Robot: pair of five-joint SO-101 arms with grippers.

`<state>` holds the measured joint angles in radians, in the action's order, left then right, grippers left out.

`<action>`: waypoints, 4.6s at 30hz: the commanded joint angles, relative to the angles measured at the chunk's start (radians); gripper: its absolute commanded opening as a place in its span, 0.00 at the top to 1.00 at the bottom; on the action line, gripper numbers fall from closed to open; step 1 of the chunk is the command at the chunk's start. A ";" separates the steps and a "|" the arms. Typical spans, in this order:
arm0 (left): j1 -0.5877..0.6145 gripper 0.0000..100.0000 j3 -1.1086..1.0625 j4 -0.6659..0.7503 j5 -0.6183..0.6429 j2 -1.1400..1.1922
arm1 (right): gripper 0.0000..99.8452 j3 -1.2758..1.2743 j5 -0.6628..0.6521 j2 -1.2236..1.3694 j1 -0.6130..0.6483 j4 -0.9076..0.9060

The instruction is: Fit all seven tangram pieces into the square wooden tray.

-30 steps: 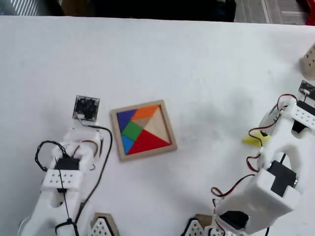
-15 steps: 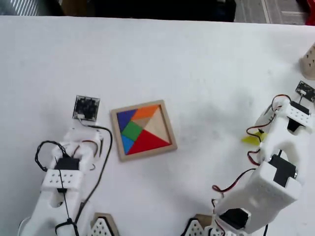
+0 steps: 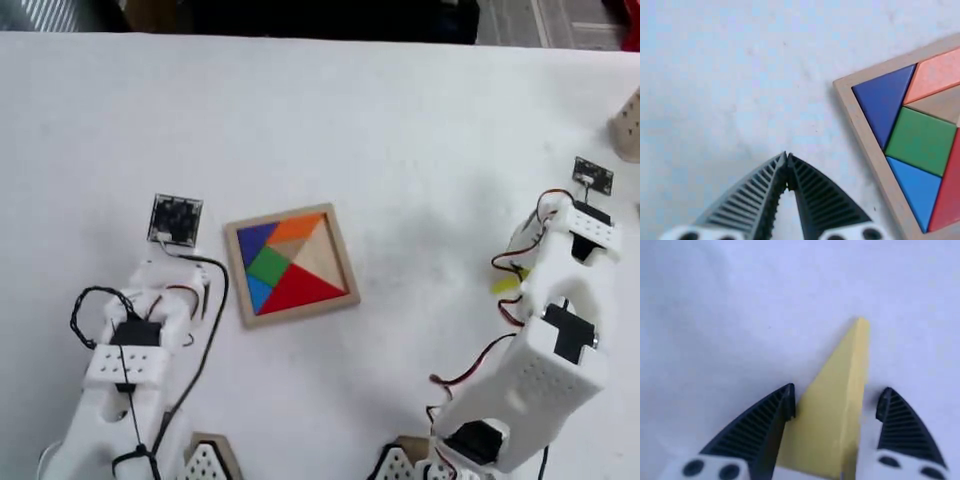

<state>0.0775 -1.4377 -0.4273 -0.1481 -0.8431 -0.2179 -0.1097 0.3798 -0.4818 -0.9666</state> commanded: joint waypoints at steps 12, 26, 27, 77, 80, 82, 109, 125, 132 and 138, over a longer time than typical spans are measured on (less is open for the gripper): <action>0.012 0.98 0.005 0.020 -0.012 -0.021 | 0.98 0.212 -0.072 -0.005 0.005 -0.312; 0.013 0.98 0.006 0.020 -0.012 -0.022 | 0.98 0.397 0.009 -0.007 0.280 -0.677; 0.013 0.98 0.006 0.020 -0.012 -0.022 | 0.98 0.400 0.018 -0.007 0.312 -0.682; 0.013 0.98 0.006 0.020 -0.012 -0.024 | 0.72 0.644 0.132 0.194 1.001 -0.559; 0.013 0.98 0.006 0.020 -0.012 -0.024 | 0.72 0.644 0.132 0.171 1.015 -0.570; 0.013 0.98 0.006 0.020 -0.012 -0.024 | 0.72 0.644 0.132 0.166 1.018 -0.570; 0.012 0.98 0.006 0.020 -0.012 -0.024 | 0.79 0.717 0.126 0.156 1.064 -0.702; 0.010 0.98 0.006 0.020 -0.012 -0.024 | 0.77 0.644 0.066 -0.070 0.963 -0.748; 0.010 0.98 0.006 0.020 -0.012 -0.024 | 0.77 0.448 0.032 -0.320 0.943 -0.740; 0.010 0.98 0.006 0.020 -0.012 -0.024 | 0.79 0.150 0.035 -0.400 0.730 -0.576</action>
<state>0.0775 -1.4392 -0.4273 -0.1496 -0.8431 0.0660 -0.0637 0.0422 0.3483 -1.6494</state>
